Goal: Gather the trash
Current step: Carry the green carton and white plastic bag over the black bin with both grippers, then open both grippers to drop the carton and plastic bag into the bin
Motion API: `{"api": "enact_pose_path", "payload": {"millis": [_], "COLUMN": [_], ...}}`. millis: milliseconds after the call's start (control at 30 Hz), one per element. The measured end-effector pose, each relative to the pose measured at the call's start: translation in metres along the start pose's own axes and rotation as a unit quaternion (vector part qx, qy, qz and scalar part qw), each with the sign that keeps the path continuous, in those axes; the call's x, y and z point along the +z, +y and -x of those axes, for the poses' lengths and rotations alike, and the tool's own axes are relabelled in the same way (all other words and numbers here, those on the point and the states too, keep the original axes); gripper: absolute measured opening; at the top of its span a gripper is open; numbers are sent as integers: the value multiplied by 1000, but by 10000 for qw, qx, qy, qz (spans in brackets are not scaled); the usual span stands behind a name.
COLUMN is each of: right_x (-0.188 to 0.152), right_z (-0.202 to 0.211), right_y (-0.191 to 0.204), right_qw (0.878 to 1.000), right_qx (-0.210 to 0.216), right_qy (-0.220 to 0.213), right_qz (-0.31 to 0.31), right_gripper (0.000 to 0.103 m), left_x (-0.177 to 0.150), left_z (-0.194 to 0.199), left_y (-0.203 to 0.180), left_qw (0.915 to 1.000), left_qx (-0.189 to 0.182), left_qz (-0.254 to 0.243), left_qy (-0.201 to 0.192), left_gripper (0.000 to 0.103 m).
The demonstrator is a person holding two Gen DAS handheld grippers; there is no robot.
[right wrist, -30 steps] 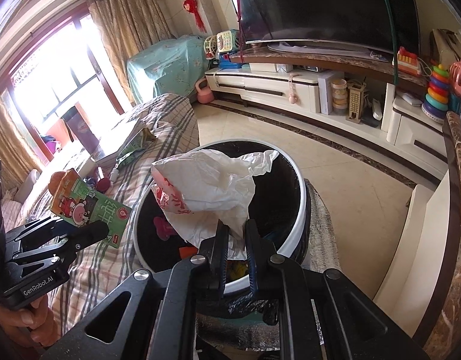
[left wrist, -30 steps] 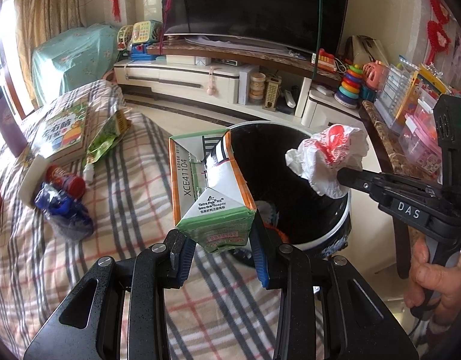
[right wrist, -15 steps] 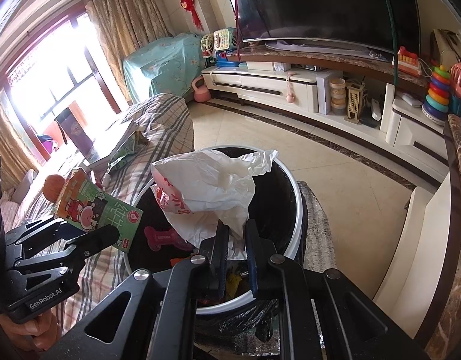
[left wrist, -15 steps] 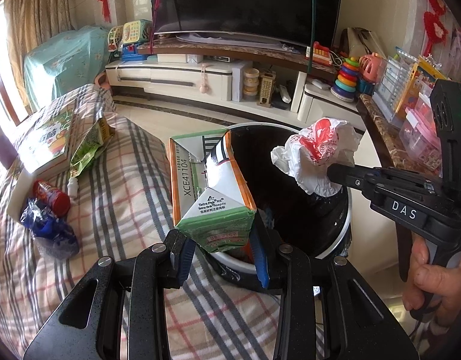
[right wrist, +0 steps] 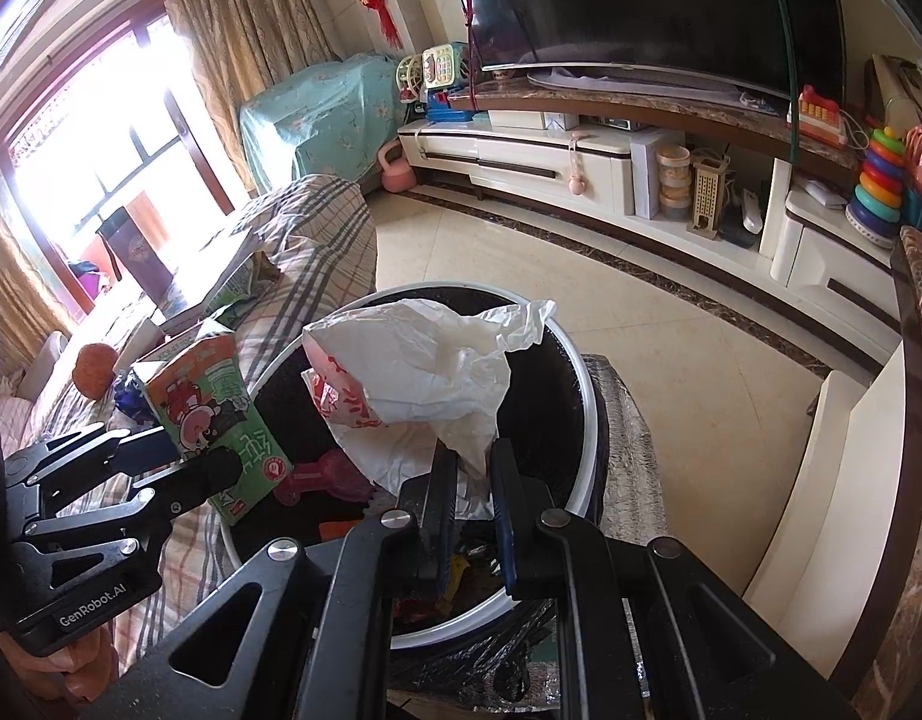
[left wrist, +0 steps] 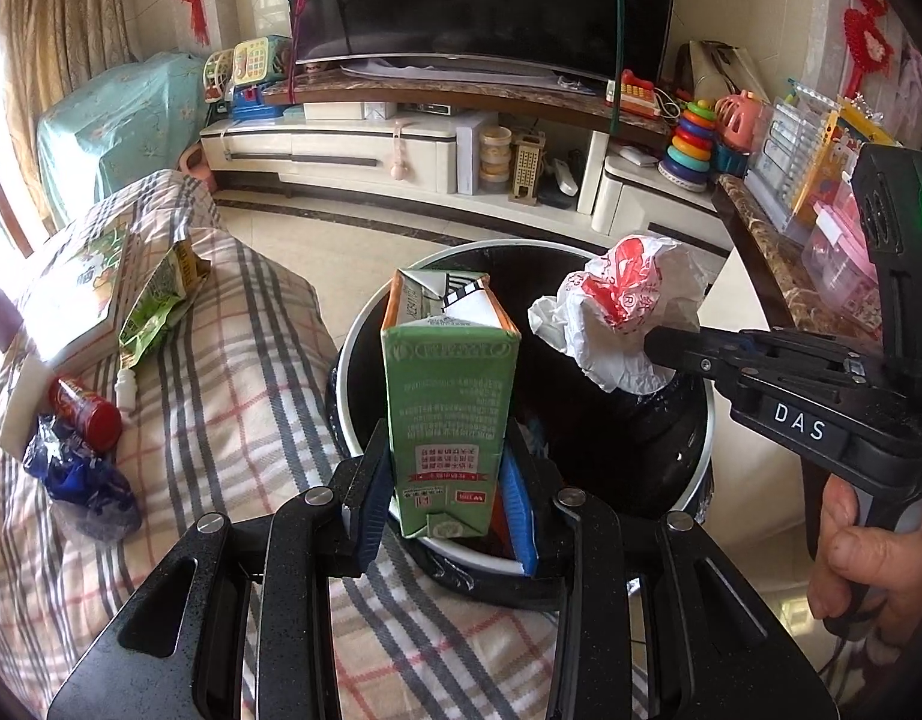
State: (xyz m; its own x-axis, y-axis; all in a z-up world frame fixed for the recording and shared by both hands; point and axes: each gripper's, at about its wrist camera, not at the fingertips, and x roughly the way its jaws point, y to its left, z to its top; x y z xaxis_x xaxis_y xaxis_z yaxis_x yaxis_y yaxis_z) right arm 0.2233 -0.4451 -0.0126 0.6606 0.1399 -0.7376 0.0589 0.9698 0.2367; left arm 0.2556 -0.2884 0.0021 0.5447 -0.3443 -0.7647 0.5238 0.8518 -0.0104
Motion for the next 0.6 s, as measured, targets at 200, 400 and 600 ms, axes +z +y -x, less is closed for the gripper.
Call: {"api": "enact_pose_path", "payload": {"millis": [200, 400, 600], "right_x": [1, 1, -3], "right_z": [0, 1, 8], "right_y": [-1, -2, 6], "right_qw": [10000, 9999, 9996], "right_qx": [15, 63, 207], "right_qy": [-18, -21, -94], "right_qz": [-12, -86, -149], "right_gripper": [19, 45, 66], "left_x": [3, -2, -22], "left_z": [-2, 3, 13], "left_y": [0, 6, 25], "left_qw": [10000, 9998, 9989], "left_qx": [11, 92, 149], "left_qz": [38, 155, 452], "left_qy": [1, -40, -33], "left_gripper": [32, 56, 69]}}
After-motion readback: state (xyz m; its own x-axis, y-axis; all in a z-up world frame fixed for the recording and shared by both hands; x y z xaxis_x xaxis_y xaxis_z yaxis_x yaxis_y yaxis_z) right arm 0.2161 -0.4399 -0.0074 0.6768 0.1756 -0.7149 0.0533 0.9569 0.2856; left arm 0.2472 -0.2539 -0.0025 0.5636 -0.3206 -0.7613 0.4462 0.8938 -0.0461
